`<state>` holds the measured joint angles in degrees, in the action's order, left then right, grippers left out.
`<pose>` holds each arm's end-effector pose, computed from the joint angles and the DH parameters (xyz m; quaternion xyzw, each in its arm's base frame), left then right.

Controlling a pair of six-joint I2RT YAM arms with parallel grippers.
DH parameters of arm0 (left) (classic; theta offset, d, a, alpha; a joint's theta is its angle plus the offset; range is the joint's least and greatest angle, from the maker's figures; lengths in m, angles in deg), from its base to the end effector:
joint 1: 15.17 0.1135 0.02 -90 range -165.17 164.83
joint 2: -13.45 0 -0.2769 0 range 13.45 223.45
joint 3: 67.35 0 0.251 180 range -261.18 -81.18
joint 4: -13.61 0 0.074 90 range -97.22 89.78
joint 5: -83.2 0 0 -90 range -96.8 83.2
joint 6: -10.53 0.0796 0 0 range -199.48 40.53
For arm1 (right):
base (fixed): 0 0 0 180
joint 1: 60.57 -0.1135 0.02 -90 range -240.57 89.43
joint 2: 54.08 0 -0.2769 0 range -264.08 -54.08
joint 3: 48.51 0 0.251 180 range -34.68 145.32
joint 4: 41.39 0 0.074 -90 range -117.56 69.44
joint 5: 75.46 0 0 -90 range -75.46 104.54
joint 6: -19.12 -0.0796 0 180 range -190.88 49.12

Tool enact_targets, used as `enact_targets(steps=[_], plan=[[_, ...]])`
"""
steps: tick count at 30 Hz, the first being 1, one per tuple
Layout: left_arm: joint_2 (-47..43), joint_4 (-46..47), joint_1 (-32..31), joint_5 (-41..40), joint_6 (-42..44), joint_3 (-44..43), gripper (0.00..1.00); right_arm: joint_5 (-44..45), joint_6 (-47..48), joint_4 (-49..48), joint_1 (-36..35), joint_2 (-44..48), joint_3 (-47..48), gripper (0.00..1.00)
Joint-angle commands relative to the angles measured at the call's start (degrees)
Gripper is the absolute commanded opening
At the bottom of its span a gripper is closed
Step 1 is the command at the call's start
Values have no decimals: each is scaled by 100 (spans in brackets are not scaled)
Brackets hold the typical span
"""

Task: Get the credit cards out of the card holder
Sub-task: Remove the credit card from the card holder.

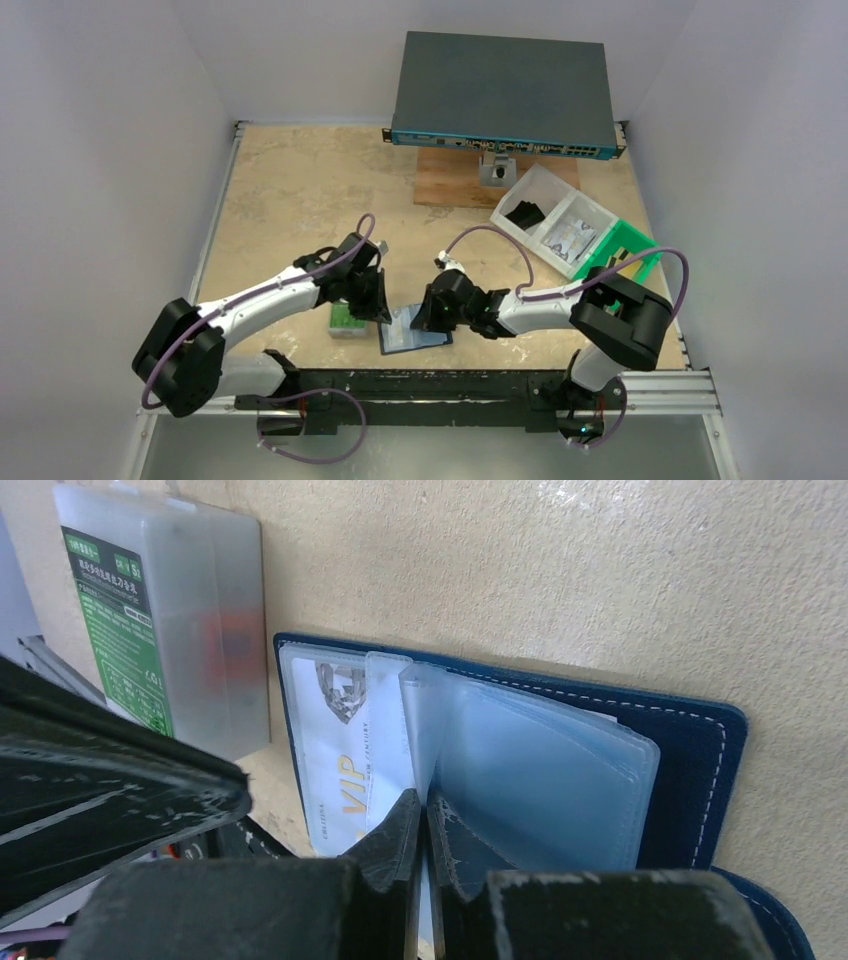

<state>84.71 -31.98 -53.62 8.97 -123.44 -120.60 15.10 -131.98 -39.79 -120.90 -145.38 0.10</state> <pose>0.1719 -0.1641 0.1632 -0.0151 0.9648 -0.2495 0.0822 0.1594 0.2783 0.1129 0.0081 0.9214 0.3366 0.1939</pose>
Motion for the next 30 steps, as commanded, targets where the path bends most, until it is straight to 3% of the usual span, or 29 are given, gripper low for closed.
enact_targets(steps=[1, 11, 16, 22, 30], plan=[[384, 551, -106, 143, 35, -223, 0, -153, 72, 156, 120, 23, -314, 3], [1150, 815, -215, 140, 16, -189, 0, -731, -15, -536, 476, 249, -700, 7], [1284, 866, -215, 118, 20, -155, 0, -956, 13, -641, 533, 433, -631, 15], [1332, 874, -221, 116, 50, -171, 0, -794, 195, -116, 534, 828, -289, 28], [1316, 892, -291, 259, 96, -336, 0, -401, 327, 550, 533, 1200, -16, 29]])
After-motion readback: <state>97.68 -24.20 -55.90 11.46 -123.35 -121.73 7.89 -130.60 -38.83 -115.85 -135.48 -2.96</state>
